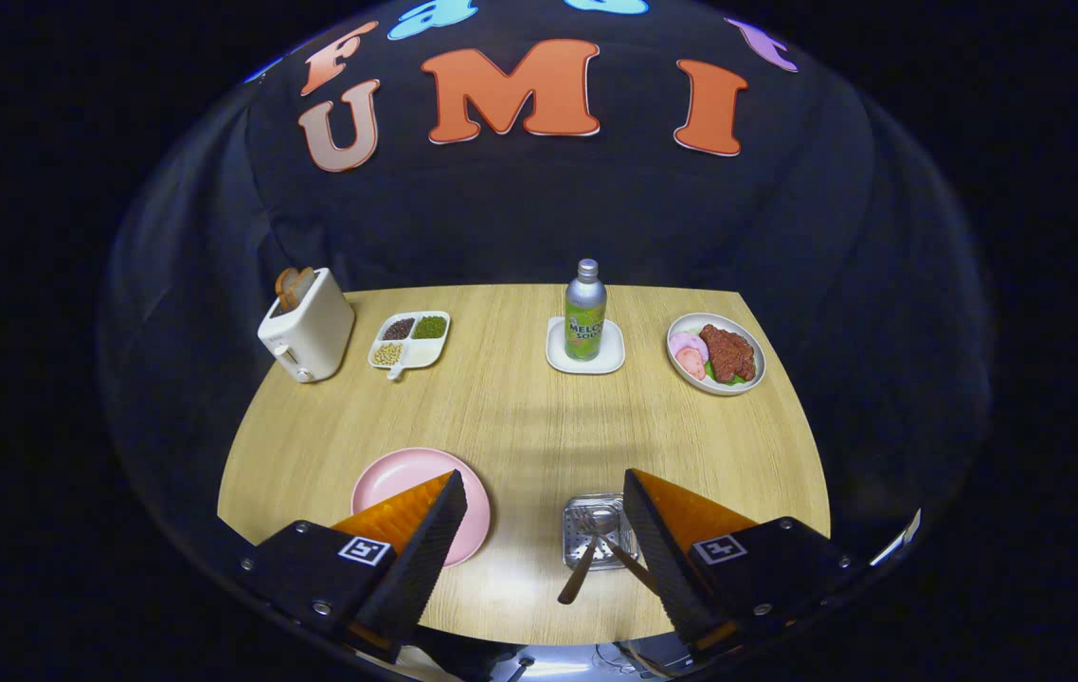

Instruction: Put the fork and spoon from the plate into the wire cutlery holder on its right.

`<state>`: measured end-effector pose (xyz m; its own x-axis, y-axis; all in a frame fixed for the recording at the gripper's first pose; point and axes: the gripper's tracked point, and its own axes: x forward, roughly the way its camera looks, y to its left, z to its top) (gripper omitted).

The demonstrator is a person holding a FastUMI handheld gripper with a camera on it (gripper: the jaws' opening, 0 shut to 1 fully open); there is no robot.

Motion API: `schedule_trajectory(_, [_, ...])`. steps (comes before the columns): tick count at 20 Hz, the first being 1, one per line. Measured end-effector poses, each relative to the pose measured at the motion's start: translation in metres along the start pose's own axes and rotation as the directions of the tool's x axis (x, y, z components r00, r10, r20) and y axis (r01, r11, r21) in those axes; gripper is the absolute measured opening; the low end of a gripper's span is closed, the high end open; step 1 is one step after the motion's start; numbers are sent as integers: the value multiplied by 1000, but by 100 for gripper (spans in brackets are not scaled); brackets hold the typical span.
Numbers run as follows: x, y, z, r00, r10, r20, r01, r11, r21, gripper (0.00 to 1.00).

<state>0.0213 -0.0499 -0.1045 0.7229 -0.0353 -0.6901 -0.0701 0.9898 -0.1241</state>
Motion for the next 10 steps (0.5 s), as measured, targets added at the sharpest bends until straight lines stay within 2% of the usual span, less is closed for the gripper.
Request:
schedule_trajectory(2, [-17, 9, 10, 998, 9, 63, -10, 1000, 14, 99])
schedule_trajectory(5, [-37, 9, 32, 982, -31, 188, 28, 999, 18, 99])
schedule_trajectory(10, [-64, 10, 38, 955, -69, 289, 54, 997, 61, 99])
